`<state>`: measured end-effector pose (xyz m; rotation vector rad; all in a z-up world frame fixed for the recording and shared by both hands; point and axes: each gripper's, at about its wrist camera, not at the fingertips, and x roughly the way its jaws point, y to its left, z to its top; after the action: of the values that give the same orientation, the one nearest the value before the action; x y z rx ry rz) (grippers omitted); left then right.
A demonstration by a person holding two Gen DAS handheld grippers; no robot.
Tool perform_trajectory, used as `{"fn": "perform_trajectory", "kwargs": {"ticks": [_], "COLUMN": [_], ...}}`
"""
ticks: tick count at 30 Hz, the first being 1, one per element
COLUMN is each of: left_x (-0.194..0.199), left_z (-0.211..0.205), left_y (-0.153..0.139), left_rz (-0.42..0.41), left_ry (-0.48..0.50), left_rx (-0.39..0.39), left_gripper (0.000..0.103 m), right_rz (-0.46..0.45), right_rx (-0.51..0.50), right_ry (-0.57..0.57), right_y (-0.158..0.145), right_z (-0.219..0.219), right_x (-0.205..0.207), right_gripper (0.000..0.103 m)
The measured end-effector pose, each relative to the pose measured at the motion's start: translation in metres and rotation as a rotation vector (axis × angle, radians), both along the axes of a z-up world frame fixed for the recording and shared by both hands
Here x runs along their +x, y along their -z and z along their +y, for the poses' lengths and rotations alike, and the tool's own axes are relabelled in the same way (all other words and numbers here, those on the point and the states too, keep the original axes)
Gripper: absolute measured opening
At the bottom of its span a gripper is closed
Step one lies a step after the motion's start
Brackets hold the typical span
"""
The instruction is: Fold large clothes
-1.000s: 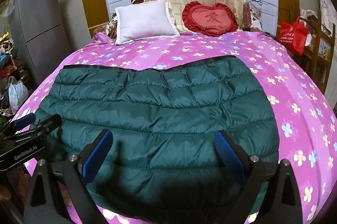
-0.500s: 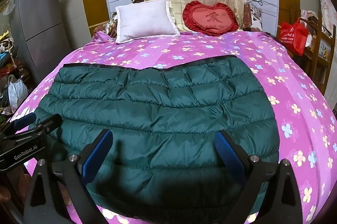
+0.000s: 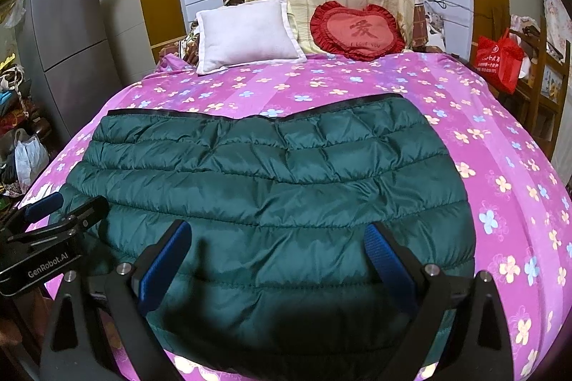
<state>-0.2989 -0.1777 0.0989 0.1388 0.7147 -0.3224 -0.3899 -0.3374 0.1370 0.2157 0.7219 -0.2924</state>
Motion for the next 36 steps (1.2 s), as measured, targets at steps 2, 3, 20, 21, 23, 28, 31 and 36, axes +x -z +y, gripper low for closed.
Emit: {"fn": "perform_trajectory", "kwargs": {"ticks": [2, 3, 20, 21, 23, 28, 31, 36], "left_x": [0.0004, 0.0005, 0.0022, 0.0023, 0.0020, 0.0019, 0.0023, 0.0016], "left_z": [-0.0004, -0.0005, -0.0023, -0.0015, -0.0016, -0.0020, -0.0019, -0.0031], "left_y": [0.0004, 0.0005, 0.0038, 0.0033, 0.0035, 0.0036, 0.0036, 0.0048], "left_rz": [0.001, 0.002, 0.009, 0.008, 0.009, 0.008, 0.009, 0.003], "left_ry": [0.001, 0.000, 0.005, 0.004, 0.004, 0.004, 0.005, 0.006], "left_rx": [0.000, 0.002, 0.004, 0.006, 0.003, 0.004, 0.006, 0.008], "left_gripper": [0.071, 0.071, 0.071, 0.071, 0.071, 0.071, 0.071, 0.071], "right_rz": [0.000, 0.001, 0.003, 0.003, 0.002, 0.004, 0.007, 0.004], "right_rx": [0.002, 0.004, 0.014, 0.014, 0.014, 0.018, 0.021, 0.027], "right_ry": [0.001, 0.001, -0.005, -0.005, -0.005, -0.006, -0.009, -0.011], "right_y": [0.0007, 0.0011, 0.0025, 0.0025, 0.0024, 0.0028, 0.0038, 0.0040], "right_z": [-0.0004, -0.0004, 0.0002, 0.0005, 0.0004, 0.0005, 0.0018, 0.0028], "right_x": [0.0001, 0.0001, 0.0026, 0.0027, 0.0028, 0.0031, 0.0039, 0.0048], "right_gripper": [0.099, 0.099, 0.099, 0.099, 0.099, 0.099, 0.099, 0.099]}}
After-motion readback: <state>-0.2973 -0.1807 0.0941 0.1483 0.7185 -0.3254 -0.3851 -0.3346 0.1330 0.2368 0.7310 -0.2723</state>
